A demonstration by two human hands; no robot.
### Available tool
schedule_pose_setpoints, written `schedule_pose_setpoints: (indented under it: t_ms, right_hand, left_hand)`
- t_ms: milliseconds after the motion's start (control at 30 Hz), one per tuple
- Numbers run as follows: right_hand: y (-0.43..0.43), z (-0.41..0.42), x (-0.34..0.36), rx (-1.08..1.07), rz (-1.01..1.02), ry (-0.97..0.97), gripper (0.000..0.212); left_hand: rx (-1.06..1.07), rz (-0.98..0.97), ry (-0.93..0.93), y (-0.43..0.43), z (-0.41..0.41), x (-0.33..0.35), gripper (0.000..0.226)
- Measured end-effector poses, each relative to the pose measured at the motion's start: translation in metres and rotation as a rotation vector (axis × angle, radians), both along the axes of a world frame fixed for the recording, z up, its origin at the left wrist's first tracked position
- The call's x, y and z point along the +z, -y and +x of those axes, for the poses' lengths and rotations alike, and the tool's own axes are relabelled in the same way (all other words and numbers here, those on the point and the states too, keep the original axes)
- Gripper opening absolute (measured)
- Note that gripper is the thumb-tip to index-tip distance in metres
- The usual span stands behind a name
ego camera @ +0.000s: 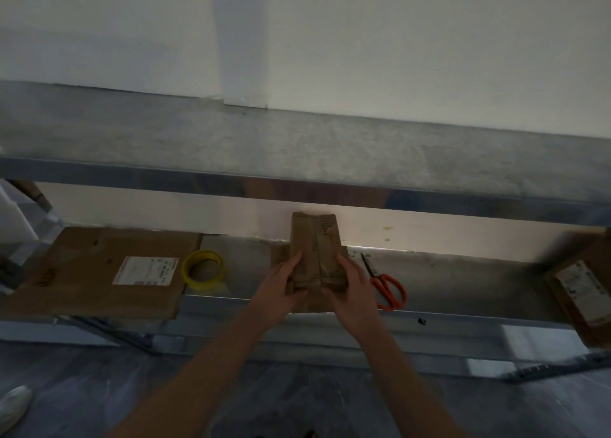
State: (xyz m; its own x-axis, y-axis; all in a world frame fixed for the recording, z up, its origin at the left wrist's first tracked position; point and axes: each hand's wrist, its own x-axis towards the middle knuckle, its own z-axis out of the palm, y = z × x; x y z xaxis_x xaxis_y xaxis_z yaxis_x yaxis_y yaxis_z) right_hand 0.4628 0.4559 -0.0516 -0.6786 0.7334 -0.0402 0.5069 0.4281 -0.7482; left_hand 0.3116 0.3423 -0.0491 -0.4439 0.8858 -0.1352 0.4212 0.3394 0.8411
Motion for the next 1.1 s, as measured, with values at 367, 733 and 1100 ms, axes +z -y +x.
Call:
schedule_pose_setpoints:
  t_ms: [367, 733, 1100]
  right_hand:
    - [0.094, -0.061, 0.015, 0.419, 0.518, -0.033, 0.053]
    - [0.123, -0.167, -0.066, 0.1, 0.152, 0.449, 0.06]
    - [0.138, -0.176, -0.067, -0.176, 0.011, 0.313, 0.013]
  left_hand:
    - [-0.035, -0.184, -0.737, 0.112, -0.084, -0.022, 0.07]
    - [-0.328, -0.466, -0.877, 0.136, -0.192, -0.063, 0.056]
    - [-0.385, -0.181, -0.726, 0.124, -0.207, -0.06, 0.027]
